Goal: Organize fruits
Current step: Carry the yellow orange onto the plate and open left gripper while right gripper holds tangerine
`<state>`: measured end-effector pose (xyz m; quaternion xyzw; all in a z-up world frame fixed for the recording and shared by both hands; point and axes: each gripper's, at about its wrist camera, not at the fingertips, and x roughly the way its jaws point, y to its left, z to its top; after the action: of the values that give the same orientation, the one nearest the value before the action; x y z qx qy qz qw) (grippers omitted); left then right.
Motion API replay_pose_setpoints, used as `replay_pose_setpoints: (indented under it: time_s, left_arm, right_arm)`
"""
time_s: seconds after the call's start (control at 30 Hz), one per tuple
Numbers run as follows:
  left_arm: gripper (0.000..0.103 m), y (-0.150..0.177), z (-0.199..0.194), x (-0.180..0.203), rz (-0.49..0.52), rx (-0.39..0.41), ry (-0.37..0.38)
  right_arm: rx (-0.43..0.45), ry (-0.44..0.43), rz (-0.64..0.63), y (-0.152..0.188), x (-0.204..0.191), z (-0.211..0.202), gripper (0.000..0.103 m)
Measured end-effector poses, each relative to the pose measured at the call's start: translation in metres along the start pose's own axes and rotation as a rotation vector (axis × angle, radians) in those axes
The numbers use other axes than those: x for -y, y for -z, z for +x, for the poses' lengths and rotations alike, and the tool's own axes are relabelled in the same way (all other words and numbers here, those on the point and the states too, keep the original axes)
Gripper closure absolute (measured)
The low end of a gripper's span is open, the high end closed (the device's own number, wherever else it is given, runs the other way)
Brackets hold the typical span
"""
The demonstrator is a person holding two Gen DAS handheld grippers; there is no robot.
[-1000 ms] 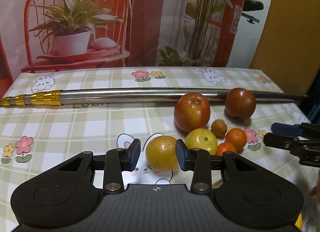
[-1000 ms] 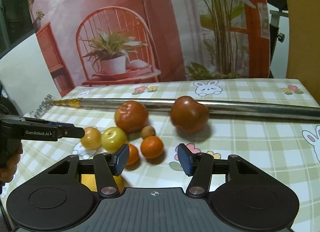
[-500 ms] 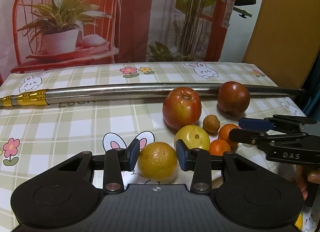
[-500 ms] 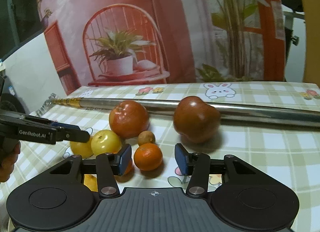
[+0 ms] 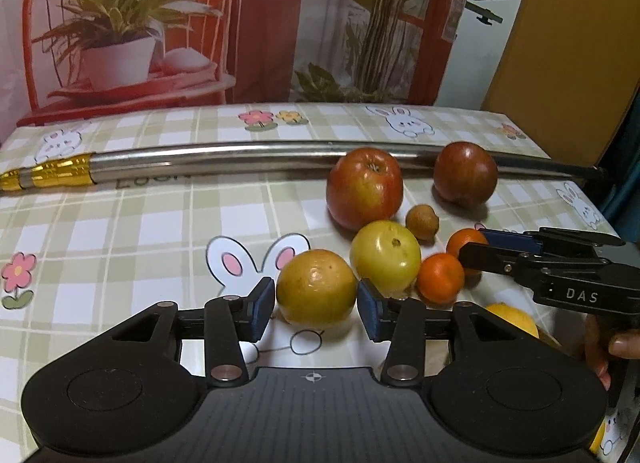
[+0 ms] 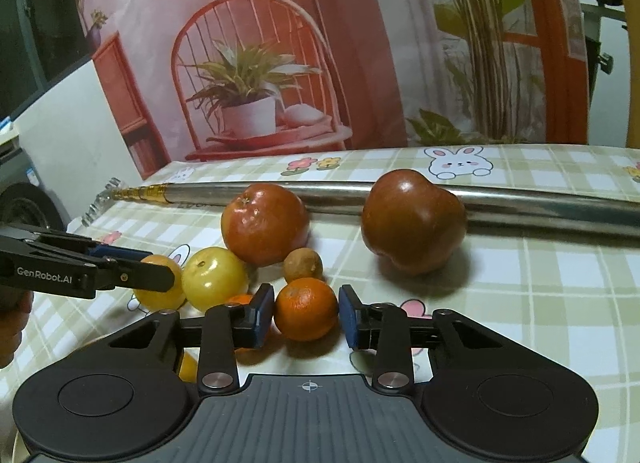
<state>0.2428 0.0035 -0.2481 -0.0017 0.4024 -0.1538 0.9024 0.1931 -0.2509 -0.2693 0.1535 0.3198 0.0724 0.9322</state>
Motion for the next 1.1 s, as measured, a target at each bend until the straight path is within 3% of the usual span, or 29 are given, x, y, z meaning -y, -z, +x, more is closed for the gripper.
replay_pose_setpoints:
  time_s: [0.5,0.83,1.1]
  left_arm:
    - [0.055,0.005,-0.004,0.008,0.006,0.020,-0.054]
    - [0.055,0.016,-0.056,0.014,-0.045,0.120,0.003]
    - [0.055,0.026,-0.076,0.023,-0.063,0.142,0.029]
  right_arm:
    - [0.032,0.014,0.011,0.013,-0.003,-0.014,0.070]
    - [0.036,0.006,0.020,0.014,-0.001,-0.015,0.071]
    - [0.071,0.010,0.042,0.015,0.003,-0.021,0.074]
